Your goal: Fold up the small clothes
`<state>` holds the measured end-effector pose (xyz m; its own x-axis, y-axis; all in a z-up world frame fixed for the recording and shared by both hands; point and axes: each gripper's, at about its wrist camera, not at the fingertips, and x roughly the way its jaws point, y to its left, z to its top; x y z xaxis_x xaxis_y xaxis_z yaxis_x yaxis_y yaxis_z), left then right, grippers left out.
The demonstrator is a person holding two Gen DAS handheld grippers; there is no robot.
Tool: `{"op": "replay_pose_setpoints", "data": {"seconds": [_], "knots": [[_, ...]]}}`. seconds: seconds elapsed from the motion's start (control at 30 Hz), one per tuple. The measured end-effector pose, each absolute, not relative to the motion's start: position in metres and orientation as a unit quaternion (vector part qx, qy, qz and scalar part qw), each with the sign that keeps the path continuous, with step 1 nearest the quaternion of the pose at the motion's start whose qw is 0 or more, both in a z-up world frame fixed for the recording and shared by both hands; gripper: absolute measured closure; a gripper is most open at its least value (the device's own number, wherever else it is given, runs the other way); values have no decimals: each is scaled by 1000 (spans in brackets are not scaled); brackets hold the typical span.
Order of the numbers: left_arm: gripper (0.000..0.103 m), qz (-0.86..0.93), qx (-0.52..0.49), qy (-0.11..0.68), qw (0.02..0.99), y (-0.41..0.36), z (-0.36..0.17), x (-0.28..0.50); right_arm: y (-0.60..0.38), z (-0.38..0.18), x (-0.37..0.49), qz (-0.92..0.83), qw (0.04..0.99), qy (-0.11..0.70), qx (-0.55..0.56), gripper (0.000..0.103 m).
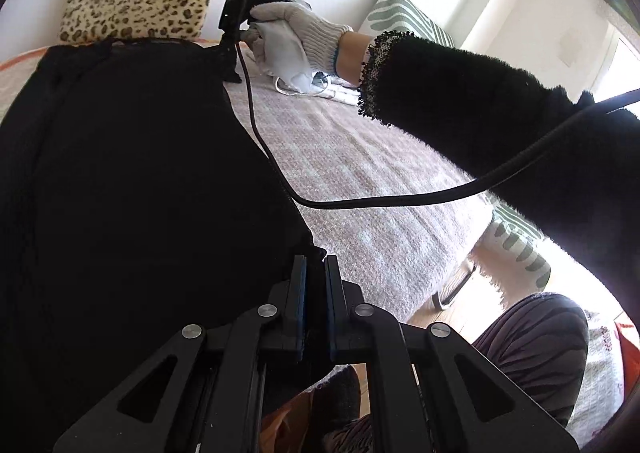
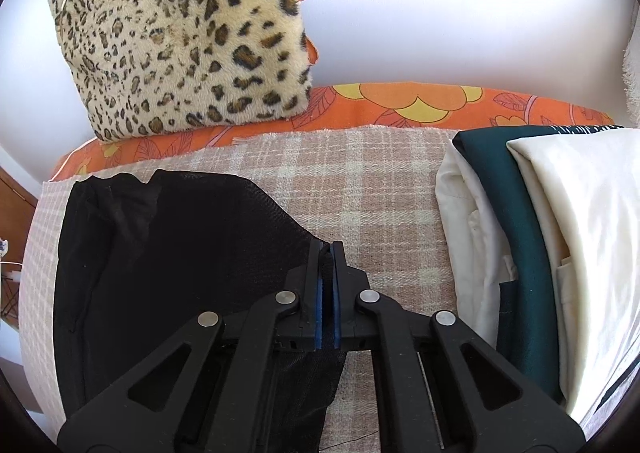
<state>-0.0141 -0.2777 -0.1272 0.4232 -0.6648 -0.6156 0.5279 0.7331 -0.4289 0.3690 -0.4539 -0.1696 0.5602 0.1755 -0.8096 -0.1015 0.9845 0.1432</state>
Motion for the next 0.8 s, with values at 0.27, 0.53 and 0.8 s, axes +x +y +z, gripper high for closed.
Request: {"op": "replay_pose_setpoints", "data": {"seconds": [0.27, 0.53, 0.8], "knots": [[97, -337, -125, 403, 842, -256, -133, -15, -423, -141, 357, 88, 890, 447, 9, 100], [97, -330, -145, 393, 846, -235, -130, -21, -380, -123, 353, 91, 893, 441, -27, 100], [97, -312, -171, 405, 842, -210, -141, -28, -313, -113, 351, 105, 892, 433, -72, 100]]}}
